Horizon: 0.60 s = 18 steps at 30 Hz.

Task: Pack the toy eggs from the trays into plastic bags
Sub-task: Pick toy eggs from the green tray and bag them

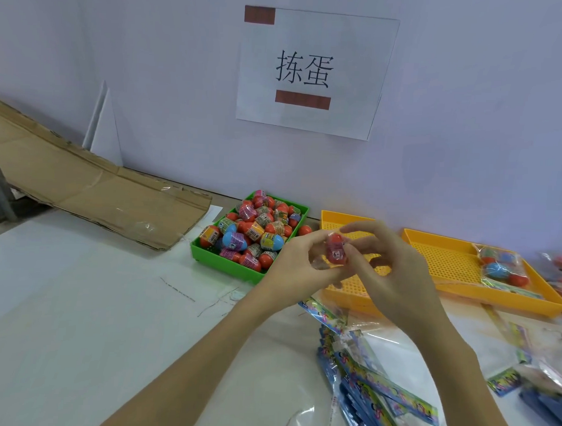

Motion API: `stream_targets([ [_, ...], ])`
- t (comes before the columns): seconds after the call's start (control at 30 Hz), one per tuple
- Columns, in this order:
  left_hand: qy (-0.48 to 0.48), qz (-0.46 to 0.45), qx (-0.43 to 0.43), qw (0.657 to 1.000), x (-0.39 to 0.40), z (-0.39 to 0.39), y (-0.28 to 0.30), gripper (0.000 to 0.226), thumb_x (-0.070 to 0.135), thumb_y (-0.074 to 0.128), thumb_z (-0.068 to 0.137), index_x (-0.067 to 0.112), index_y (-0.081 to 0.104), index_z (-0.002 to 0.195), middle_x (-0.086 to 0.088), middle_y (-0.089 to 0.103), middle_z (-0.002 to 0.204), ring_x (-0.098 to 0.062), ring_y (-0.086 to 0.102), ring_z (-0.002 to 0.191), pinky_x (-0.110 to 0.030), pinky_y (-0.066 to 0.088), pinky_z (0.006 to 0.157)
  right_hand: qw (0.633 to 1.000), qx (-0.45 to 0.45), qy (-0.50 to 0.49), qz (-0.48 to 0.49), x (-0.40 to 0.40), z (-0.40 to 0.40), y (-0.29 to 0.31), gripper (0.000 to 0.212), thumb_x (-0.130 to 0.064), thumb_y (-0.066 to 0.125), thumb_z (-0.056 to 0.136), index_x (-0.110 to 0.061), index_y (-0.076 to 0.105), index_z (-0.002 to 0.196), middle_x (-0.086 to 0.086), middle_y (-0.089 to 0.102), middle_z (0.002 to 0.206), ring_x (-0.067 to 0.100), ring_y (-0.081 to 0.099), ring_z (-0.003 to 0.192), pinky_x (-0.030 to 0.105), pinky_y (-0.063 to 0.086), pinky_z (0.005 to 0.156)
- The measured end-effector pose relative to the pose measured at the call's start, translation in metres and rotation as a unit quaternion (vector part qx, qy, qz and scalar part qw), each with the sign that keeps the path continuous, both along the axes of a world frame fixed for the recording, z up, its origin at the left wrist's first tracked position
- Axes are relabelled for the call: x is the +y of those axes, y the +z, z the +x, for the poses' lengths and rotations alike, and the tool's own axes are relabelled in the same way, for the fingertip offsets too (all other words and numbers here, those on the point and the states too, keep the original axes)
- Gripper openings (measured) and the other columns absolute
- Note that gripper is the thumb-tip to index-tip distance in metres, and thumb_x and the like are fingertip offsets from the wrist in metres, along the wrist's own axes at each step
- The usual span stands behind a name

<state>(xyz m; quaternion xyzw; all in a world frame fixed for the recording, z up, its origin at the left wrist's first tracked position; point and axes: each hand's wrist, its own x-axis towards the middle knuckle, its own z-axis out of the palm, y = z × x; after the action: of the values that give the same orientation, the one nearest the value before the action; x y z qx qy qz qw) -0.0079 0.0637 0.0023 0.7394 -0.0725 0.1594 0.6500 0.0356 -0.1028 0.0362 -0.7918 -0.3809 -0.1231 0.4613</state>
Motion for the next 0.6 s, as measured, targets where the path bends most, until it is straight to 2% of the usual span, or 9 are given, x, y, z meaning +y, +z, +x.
stream_targets([
  [0.1,-0.007,0.017,0.006,1.0,0.0035,0.0006,-0.0012,0.029,0.009,0.076,0.093,0.018,0.069,0.12,-0.002,0.078,0.094,-0.025,0.077,0.077,-0.025,0.059,0.064,0.998,-0.05,-0.018,-0.037,0.0013,-0.0044,-0.0001,0.02,-0.041,0.072,0.091,-0.038,0.067,0.11,-0.024,0.072,0.09,-0.004,0.067,0.094,0.013,0.048,0.07],
  [0.17,-0.014,0.023,0.012,1.0,0.0045,0.0016,-0.0024,0.037,0.003,0.073,0.091,0.018,0.066,0.124,-0.003,0.079,0.1,-0.025,0.078,0.079,-0.025,0.058,0.064,0.997,-0.056,-0.03,-0.051,0.0018,-0.0061,0.0005,0.034,-0.059,0.069,0.081,-0.04,0.063,0.109,-0.023,0.071,0.089,-0.004,0.066,0.091,0.01,0.045,0.068],
  [0.23,-0.014,0.03,0.004,0.999,0.004,0.0029,-0.0038,0.048,0.004,0.078,0.087,0.022,0.064,0.129,0.0,0.079,0.104,-0.022,0.078,0.085,-0.025,0.06,0.07,0.997,-0.045,-0.046,-0.034,0.0028,-0.0048,-0.0009,0.036,-0.053,0.076,0.079,-0.035,0.062,0.107,-0.019,0.072,0.087,-0.005,0.067,0.087,0.01,0.046,0.067],
  [0.3,-0.01,0.044,-0.002,0.999,0.0024,0.0036,-0.0051,0.06,0.015,0.087,0.083,0.028,0.06,0.135,0.005,0.078,0.109,-0.019,0.077,0.088,-0.03,0.063,0.078,0.997,-0.021,-0.076,0.006,0.003,-0.0028,-0.0028,0.031,-0.043,0.083,0.081,-0.03,0.065,0.102,-0.018,0.074,0.082,-0.009,0.067,0.082,0.008,0.046,0.067],
  [0.4,-0.002,0.05,0.005,0.999,0.002,0.0034,-0.0054,0.074,0.026,0.091,0.08,0.035,0.053,0.143,0.011,0.075,0.116,-0.017,0.078,0.086,-0.038,0.065,0.084,0.99,0.035,-0.12,0.067,0.001,0.0003,-0.0033,0.024,-0.049,0.079,0.083,-0.028,0.069,0.092,-0.016,0.075,0.075,-0.005,0.069,0.073,0.012,0.047,0.061],
  [0.5,0.006,0.05,0.012,0.999,0.0032,0.0026,-0.0039,0.074,0.025,0.092,0.079,0.033,0.056,0.143,0.012,0.074,0.118,-0.01,0.077,0.093,-0.03,0.063,0.086,0.99,0.071,-0.102,0.062,-0.0008,0.0031,-0.0051,0.023,-0.046,0.077,0.086,-0.023,0.075,0.086,-0.011,0.075,0.077,0.004,0.071,0.076,0.026,0.057,0.068],
  [0.6,0.004,0.044,0.015,0.999,0.0044,0.0013,-0.0019,0.072,0.021,0.091,0.08,0.028,0.058,0.143,0.01,0.074,0.119,-0.005,0.074,0.104,-0.022,0.061,0.085,0.993,0.078,-0.072,0.045,0.0004,0.003,-0.0056,0.022,-0.043,0.077,0.086,-0.021,0.077,0.09,-0.01,0.075,0.078,0.006,0.071,0.078,0.025,0.058,0.069],
])
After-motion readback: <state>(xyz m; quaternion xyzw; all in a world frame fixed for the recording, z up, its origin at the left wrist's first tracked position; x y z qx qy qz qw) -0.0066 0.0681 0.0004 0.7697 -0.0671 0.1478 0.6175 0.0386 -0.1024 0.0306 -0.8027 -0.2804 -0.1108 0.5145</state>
